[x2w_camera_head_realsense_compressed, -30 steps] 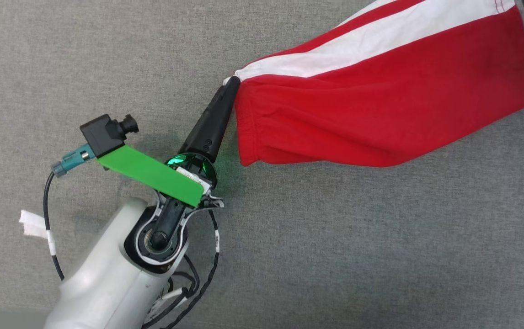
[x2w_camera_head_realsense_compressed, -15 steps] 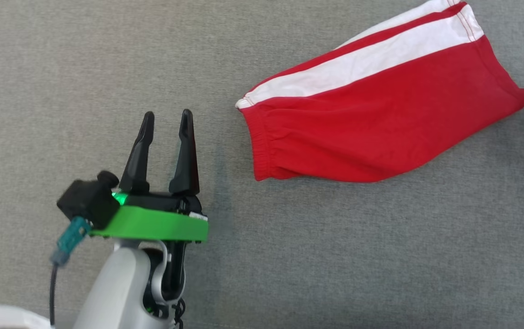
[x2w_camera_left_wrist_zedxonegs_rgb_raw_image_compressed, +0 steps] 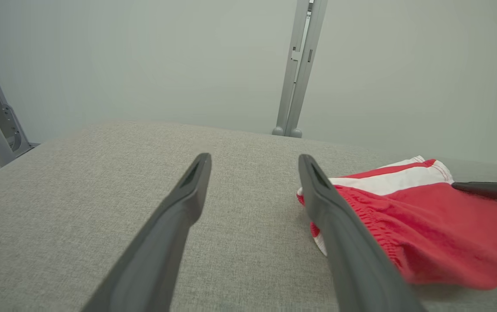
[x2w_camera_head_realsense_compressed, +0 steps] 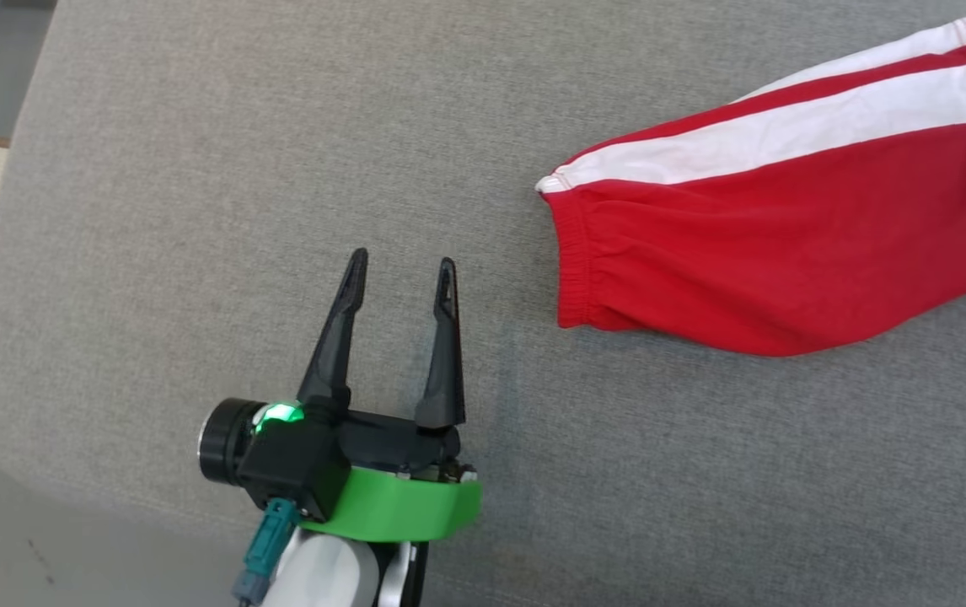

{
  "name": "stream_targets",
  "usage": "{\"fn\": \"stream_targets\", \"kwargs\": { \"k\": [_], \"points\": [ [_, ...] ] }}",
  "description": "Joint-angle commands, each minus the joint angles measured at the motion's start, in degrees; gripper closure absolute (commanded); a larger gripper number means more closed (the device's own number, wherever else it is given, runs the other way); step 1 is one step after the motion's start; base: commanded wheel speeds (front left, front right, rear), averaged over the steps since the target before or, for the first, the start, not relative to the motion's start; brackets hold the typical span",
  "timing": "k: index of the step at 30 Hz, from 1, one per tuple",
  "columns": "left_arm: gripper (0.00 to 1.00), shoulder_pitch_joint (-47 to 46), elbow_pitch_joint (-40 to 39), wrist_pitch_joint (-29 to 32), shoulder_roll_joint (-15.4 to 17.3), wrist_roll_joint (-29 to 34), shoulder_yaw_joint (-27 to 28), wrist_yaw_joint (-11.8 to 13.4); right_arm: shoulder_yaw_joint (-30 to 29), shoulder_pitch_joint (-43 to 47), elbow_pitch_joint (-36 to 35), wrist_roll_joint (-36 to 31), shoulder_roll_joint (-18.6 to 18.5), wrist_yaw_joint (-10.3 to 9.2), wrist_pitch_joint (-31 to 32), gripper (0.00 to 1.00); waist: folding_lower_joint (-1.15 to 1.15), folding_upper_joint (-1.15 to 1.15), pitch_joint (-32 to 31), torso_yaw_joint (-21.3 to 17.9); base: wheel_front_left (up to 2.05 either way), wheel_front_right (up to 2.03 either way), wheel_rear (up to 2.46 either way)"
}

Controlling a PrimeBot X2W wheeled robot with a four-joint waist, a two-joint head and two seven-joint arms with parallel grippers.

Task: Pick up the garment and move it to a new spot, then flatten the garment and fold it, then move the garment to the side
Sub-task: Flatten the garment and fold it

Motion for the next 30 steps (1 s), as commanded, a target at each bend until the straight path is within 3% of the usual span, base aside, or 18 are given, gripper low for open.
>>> {"fn": "stream_targets", "kwargs": {
  "k": [1, 4, 5, 6, 7, 14, 25, 30],
  "points": [
    [0.0, 0.1, -0.3, 0.0, 0.0, -0.4, -0.6, 0.9, 1.1, 0.3, 1.6, -0.4, 0.9, -0.1, 2.3, 0.0, 0.0, 0.0, 0.7, 1.4, 0.0, 0.0, 0.0],
    [0.0, 0.1, -0.3, 0.0, 0.0, -0.7, -1.6, 1.8, 2.4, 0.9, 2.7, -0.3, 2.3, -0.1, 5.1, 0.0, 0.0, 0.0, 0.6, 1.5, 0.0, 0.0, 0.0],
    [0.0, 0.0, -0.3, 0.0, 0.0, -0.8, -2.0, 1.9, 2.8, 1.4, 2.5, 0.2, 2.9, -0.06, 5.7, 0.24, 0.0, 0.0, 0.6, 1.4, 0.0, 0.0, 0.0],
    [0.0, -0.1, -0.3, 0.0, 0.0, -0.9, -2.1, 1.9, 3.1, 1.9, 2.1, 0.7, 3.3, 0.04, 6.3, 0.74, 0.0, 0.0, 0.5, 1.3, 0.0, 0.0, 0.0],
    [0.0, -0.2, -0.3, 0.0, 0.0, -0.9, -2.1, 1.9, 3.4, 2.4, 1.5, 1.0, 3.5, 0.16, 6.3, 1.0, 0.0, 0.0, 0.3, 1.0, 0.0, 0.0, 0.0],
    [0.0, -0.1, 0.2, 0.0, 0.0, -0.5, -1.5, 0.9, 3.5, 4.0, -2.2, 2.2, 1.0, -0.09, 4.1, 1.0, 0.0, 0.0, -1.0, -2.3, 0.0, 0.0, 0.0],
    [0.0, 0.7, 1.3, 0.0, 0.0, 0.2, -0.5, -0.7, 2.3, 3.7, -5.8, 0.8, -6.6, -0.11, 0.1, 1.0, 0.0, 0.0, -3.5, -8.2, 0.0, 0.0, 0.0],
    [0.0, 1.3, 2.0, 0.0, 0.0, 0.1, -0.3, -0.8, 2.6, 1.1, -9.3, -2.3, -6.4, -0.1, 1.9, 1.0, 0.0, 0.0, -5.1, -9.7, 0.0, 0.0, 0.0]
  ]
}}
